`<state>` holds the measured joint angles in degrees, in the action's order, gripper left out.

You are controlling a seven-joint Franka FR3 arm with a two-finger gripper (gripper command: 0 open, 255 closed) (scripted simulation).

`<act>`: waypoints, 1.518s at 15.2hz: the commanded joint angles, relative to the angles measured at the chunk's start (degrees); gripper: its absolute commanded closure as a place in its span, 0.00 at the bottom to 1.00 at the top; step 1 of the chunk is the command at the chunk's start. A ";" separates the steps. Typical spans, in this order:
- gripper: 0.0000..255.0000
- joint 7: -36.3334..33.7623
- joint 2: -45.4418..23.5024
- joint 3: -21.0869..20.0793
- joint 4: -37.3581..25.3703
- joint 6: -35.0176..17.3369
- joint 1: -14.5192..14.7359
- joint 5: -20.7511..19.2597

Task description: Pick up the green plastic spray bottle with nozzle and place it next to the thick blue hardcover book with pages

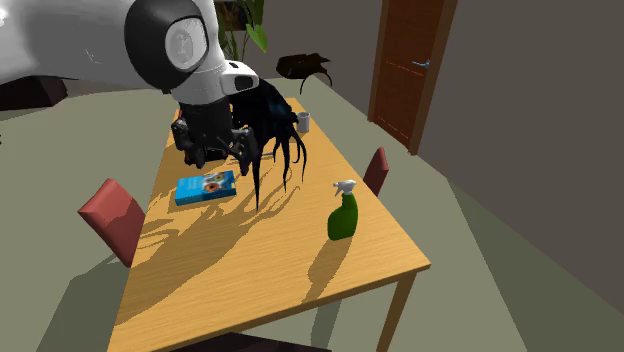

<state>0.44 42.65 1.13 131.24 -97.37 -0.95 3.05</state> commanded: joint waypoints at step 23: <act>0.00 -50.08 -31.23 -15.76 7.21 -47.21 -22.46 -22.64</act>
<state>-46.21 13.31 -14.12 138.80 -142.92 -21.88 -17.06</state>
